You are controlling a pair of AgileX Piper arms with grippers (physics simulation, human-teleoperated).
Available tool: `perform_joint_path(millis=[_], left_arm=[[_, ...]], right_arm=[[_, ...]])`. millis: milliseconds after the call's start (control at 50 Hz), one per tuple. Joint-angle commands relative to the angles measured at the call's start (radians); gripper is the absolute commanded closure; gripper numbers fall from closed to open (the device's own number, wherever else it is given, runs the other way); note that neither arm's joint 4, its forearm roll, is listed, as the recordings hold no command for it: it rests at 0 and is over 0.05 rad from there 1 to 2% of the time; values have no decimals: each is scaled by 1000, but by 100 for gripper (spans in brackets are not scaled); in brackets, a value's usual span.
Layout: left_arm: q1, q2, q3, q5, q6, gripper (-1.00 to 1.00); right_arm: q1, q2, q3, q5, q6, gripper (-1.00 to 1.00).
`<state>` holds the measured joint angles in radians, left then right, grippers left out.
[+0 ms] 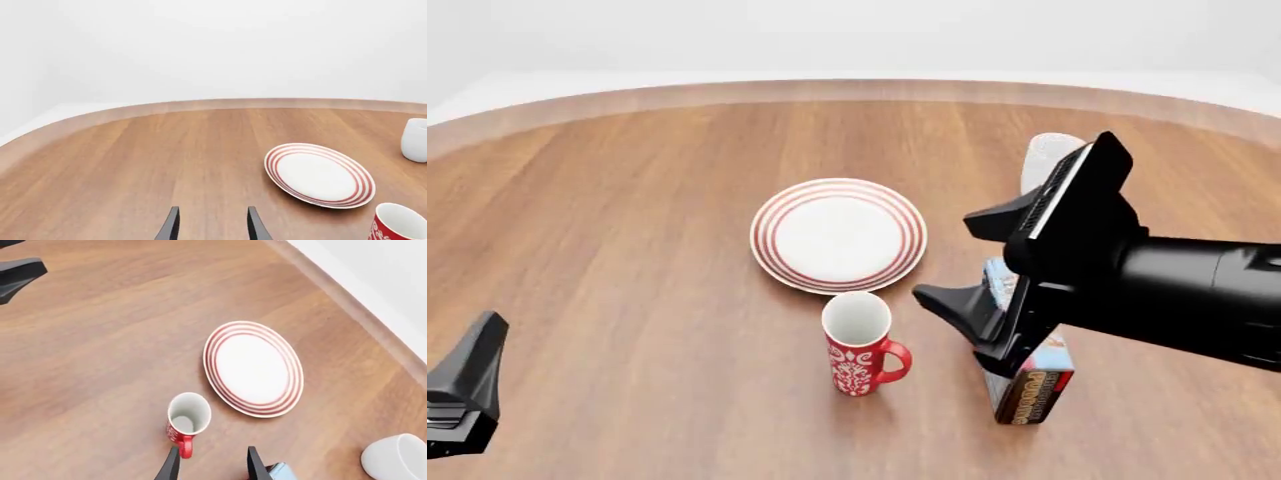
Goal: Pick up the red mug and put it on the plate
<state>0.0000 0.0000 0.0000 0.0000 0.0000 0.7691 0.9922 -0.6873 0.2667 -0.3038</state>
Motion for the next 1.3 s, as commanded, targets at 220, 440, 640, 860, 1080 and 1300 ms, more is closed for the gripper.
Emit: perform_joint_path(millis=[220, 440, 640, 860, 1080, 1300], left_arm=[[0, 0, 0, 0, 0, -100], [0, 0, 0, 0, 0, -100], [0, 0, 0, 0, 0, -100], [0, 0, 0, 0, 0, -100], [0, 0, 0, 0, 0, -100], [0, 0, 0, 0, 0, -100]], right_arm=[[23, 79, 43, -81, 83, -100], [32, 121, 60, -115, 102, -100], [22, 171, 94, -173, 100, -100], [17, 186, 117, -190, 102, -100], [23, 224, 134, -226, 112, -100], [26, 260, 153, -267, 125, -100]])
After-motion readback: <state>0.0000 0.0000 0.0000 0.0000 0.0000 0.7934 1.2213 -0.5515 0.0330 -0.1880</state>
